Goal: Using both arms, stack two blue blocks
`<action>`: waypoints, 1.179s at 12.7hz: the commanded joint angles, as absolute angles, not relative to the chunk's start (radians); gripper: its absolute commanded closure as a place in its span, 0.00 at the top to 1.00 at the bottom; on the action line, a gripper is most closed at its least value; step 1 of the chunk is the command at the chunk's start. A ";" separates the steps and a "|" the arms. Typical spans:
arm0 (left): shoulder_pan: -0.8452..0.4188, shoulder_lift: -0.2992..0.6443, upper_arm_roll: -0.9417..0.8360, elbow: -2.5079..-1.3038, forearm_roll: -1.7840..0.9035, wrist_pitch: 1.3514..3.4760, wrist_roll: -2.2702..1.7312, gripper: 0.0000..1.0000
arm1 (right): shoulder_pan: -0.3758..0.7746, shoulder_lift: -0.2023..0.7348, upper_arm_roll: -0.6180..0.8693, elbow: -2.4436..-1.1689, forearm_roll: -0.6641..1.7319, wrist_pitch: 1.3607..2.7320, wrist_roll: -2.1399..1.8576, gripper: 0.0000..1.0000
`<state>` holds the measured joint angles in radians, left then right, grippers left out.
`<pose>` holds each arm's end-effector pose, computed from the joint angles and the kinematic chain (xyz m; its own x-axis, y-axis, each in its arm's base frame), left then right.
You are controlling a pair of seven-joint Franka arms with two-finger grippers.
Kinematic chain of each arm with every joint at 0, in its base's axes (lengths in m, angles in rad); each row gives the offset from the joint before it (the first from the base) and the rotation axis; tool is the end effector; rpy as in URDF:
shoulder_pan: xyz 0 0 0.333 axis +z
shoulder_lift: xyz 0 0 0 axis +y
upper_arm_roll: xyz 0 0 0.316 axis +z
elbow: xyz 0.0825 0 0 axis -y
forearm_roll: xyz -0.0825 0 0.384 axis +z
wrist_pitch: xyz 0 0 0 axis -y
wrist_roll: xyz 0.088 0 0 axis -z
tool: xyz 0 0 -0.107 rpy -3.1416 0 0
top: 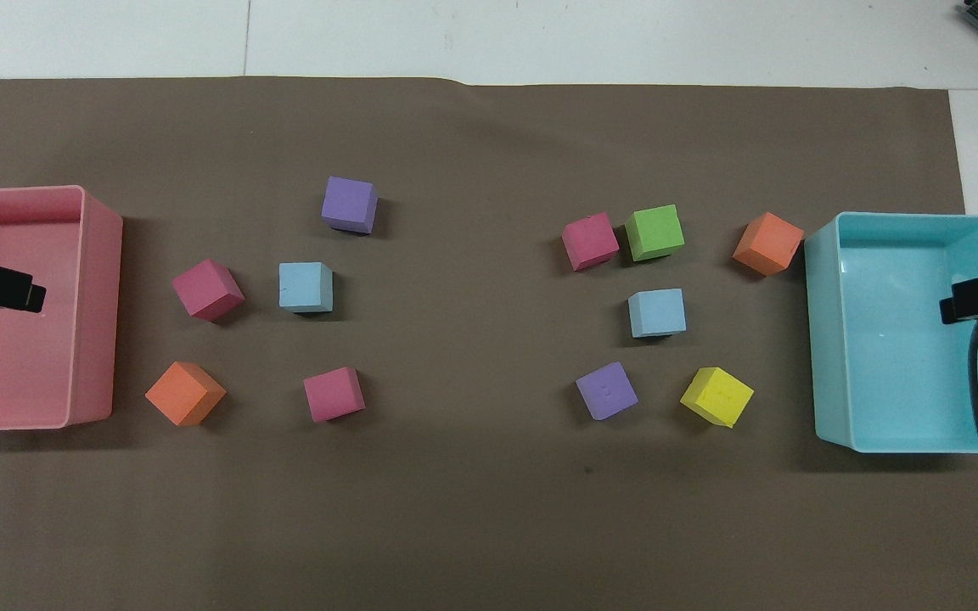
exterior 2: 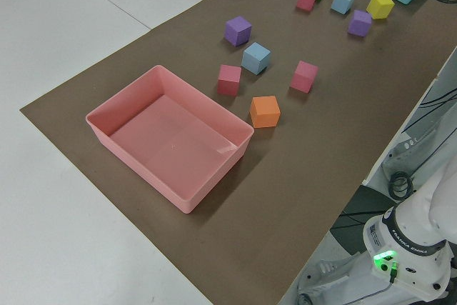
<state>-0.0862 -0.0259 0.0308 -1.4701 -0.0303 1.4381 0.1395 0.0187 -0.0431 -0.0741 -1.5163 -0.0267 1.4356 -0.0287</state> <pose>0.5311 -0.0328 0.6739 0.9803 -0.1975 -0.0017 -0.1974 -0.9798 0.0314 0.5259 -0.0333 0.6615 0.9988 -0.0301 -0.0383 -0.0292 -0.9993 0.0223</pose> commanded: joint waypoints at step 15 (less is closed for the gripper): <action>-0.074 -0.037 0.040 -1.471 -0.034 1.422 0.147 1.00 | 0.021 -0.074 -0.064 -1.563 -0.029 1.462 -0.002 1.00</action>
<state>-0.0859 -0.0259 0.0446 -1.4701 -0.0303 1.4379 0.1395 0.0231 -0.0438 -0.0707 -1.5241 -0.0265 1.4558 -0.0238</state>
